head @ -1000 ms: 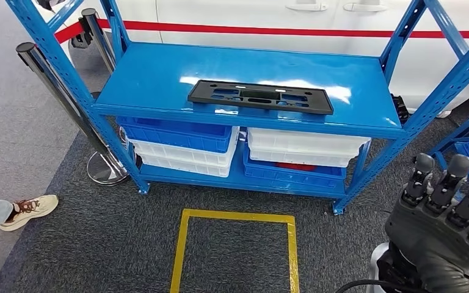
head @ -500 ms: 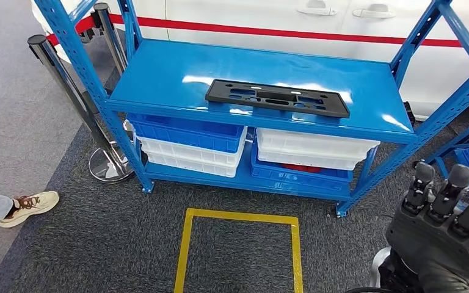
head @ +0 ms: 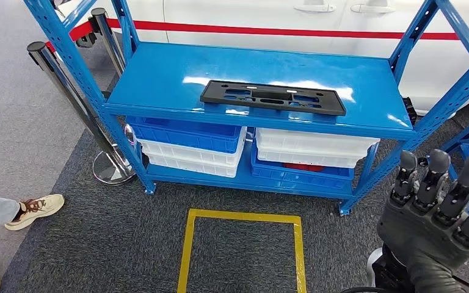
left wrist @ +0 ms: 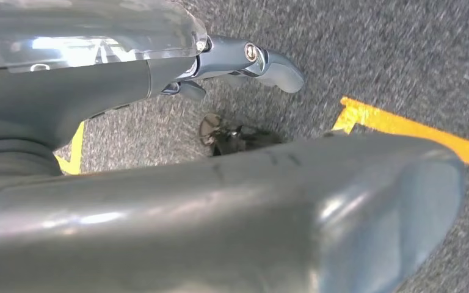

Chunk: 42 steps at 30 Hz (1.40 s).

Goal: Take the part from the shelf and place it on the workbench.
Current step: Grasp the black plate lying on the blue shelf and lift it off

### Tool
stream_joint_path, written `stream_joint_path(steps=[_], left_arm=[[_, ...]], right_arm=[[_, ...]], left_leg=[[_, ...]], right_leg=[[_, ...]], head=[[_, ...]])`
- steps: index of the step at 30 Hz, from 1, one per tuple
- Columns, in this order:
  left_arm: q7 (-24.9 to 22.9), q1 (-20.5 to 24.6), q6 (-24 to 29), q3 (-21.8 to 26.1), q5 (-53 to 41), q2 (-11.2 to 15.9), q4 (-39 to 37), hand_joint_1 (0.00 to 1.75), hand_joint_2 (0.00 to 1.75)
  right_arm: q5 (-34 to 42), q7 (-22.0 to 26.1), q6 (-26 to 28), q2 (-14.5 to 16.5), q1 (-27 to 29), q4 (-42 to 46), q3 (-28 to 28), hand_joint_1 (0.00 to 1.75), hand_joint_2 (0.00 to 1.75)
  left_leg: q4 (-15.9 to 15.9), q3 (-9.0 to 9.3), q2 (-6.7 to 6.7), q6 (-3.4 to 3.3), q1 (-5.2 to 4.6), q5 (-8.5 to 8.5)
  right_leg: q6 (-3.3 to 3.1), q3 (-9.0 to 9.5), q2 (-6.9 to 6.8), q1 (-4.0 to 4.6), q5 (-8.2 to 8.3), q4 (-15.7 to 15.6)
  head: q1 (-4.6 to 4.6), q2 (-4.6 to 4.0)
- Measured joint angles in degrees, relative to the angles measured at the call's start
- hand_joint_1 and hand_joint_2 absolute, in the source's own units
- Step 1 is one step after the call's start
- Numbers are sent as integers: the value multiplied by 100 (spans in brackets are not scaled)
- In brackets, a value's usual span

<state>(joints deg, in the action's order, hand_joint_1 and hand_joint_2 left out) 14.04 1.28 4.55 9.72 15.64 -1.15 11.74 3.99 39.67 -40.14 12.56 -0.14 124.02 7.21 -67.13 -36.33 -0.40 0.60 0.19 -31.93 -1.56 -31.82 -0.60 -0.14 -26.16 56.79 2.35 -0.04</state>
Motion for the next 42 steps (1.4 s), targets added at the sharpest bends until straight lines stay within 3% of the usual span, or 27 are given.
stream_joint_path(steps=[2, 3, 4, 6, 8, 10, 13, 15, 17, 18, 19, 20, 22, 23, 24, 26, 28, 30, 33, 34, 35, 37, 39, 42], left_arm=[[5, -7, 0, 15, 1, 6, 0, 0, 0], [11, -11, 0, 21, 1, 9, 0, 0, 0], [21, -14, -1, 24, 1, 12, 0, 0, 0], [40, -12, -7, 26, 1, 17, 0, 0, 0], [51, -4, -19, 27, 1, 20, 0, 0, 0], [53, -2, -28, 28, 1, 22, 0, 0, 0], [54, -14, -44, 32, 1, 23, 0, 0, 0], [56, -17, -51, 41, 3, 28, 0, 0, 0], [58, -15, -53, 52, 5, 33, 0, 0, 0], [58, -17, -54, 56, 5, 34, 0, 0, 0], [57, -21, -54, 59, 5, 35, 0, 0, 0], [56, -27, -53, 62, 7, 36, 0, 0, 0], [55, -34, -49, 68, 14, 32, -1, 0, 0], [54, -31, -46, 72, 24, 27, -5, 0, 0], [54, -22, -43, 79, 36, 24, -10, 0, 0], [55, -12, -32, 100, 55, 21, -19, 0, 0], [57, -16, -23, 117, 67, 26, -20, 0, 0], [64, -10, -22, 130, 84, 32, -20, 0, 0], [82, -6, -27, 158, 93, 45, -20, 0, 0], [87, -13, -26, 165, 93, 51, -20, 0, 0], [91, -23, -26, 168, 93, 55, -20, 0, 0], [97, -44, -24, 172, 92, 63, -20, 0, 0], [104, -59, -19, 181, 92, 68, -33, 0, 0], [119, -44, -16, 196, 88, 71, -46, 0, 0]], right_arm=[[-21, 0, 57, -23, 9, -21, -26, 0, 0], [-31, 0, 109, -40, 13, -32, -49, 0, 0], [-39, 0, 168, -61, 19, -41, -77, 0, 0], [-50, 0, 294, -108, 32, -50, -142, 0, 0], [-65, 0, 395, -153, 44, -52, -213, 0, 0], [-83, 0, 444, -190, 54, -55, -269, 0, 0], [-89, 1, 502, -249, 72, -66, -316, 0, 0], [-84, 2, 541, -301, 83, -80, -363, 0, 0], [-81, 2, 560, -338, 102, -95, -394, 0, 0], [-79, 2, 568, -353, 115, -105, -402, 0, 0], [-74, 2, 578, -368, 126, -116, -412, 0, 0], [-68, 2, 588, -382, 132, -128, -427, 0, 0], [-54, 2, 605, -408, 132, -152, -467, 0, 0], [-49, 2, 614, -419, 129, -170, -491, 0, 0], [-48, 1, 623, -429, 124, -186, -519, 0, 0], [-50, -1, 651, -446, 114, -223, -583, 0, 0], [-52, 1, 694, -453, 97, -248, -658, 0, 0], [-64, 3, 753, -455, 58, -276, -746, 0, 0], [-112, 2, 854, -460, 21, -337, -892, 0, 0], [-125, 1, 885, -464, 20, -357, -939, 0, 0], [-133, 1, 911, -468, 19, -375, -983, 0, 0], [-141, 1, 951, -476, 13, -405, -1064, 0, 0], [-145, 2, 981, -483, 0, -437, -1123, 0, 0], [-152, 2, 1044, -508, -51, -474, -1191, 0, 0]], left_leg=[[-609, -297, 2, 65, 44, -215], [-666, -328, 4, 94, 66, -172], [-480, -239, 6, 120, 89, -18], [278, 138, 16, 155, 126, 335], [759, 374, 6, 92, 120, 442], [812, 379, -10, -12, 103, 411], [840, 424, -11, -112, 110, 403], [857, 493, -8, -170, 109, 392], [857, 522, -8, -205, 94, 363], [857, 543, -11, -213, 85, 342], [856, 573, -16, -217, 77, 314], [856, 619, -24, -214, 70, 279], [862, 729, -39, -200, 61, 194], [868, 774, -45, -185, 57, 158], [879, 792, -48, -161, 59, 129], [881, 844, -46, -91, 51, 123], [776, 875, -31, -26, 43, 132], [339, 685, -10, 10, 48, 19], [-623, 36, 0, 47, 57, -377], [-742, -116, 0, 60, 58, -386], [-666, -179, 1, 69, 58, -266], [-34, -85, 10, 72, 59, 262], [518, 27, 28, 27, 31, 602], [698, 75, 34, -131, -5, 636]], right_leg=[[5, -8, -10, -8, -8, 11], [16, -8, -11, -18, -18, 20], [36, -4, -9, -32, -33, 35], [103, 1, -5, -52, -87, 93], [181, -13, 0, -44, -136, 148], [244, -13, 4, -28, -132, 171], [311, -26, 10, -46, -147, 264], [352, -228, 18, -64, -355, 671], [378, -650, 25, -66, -663, 1399], [381, -844, 26, -66, -731, 1677], [375, -963, 27, -64, -699, 1790], [355, -969, 28, -61, -544, 1677], [275, -728, 34, -36, -53, 988], [228, -610, 35, -11, 84, 664], [184, -531, 40, 17, 137, 436], [118, -487, 49, 53, 87, 288], [71, -354, 60, 24, 98, 198], [22, -182, 55, -11, 24, 139], [-14, -12, 44, -9, -125, 123], [-13, 51, 49, -9, -178, 124], [-5, 126, 56, -12, -237, 125], [28, 306, 64, -20, -373, 125], [89, 433, 57, -17, -495, 136], [186, 469, 50, -3, -560, 154]], head=[[0, 0], [-2, 0], [-1, 0], [1, 0], [-9, 0], [-22, 0], [-26, 0], [-33, 0], [-37, 0], [-37, 0], [-36, 0], [-36, 0], [-36, 0], [-27, 0], [-29, 0], [-35, 0], [-46, 0], [-38, 0], [-33, 0], [-33, 0], [-32, 0], [-32, 0], [-33, 0], [-49, 1]])
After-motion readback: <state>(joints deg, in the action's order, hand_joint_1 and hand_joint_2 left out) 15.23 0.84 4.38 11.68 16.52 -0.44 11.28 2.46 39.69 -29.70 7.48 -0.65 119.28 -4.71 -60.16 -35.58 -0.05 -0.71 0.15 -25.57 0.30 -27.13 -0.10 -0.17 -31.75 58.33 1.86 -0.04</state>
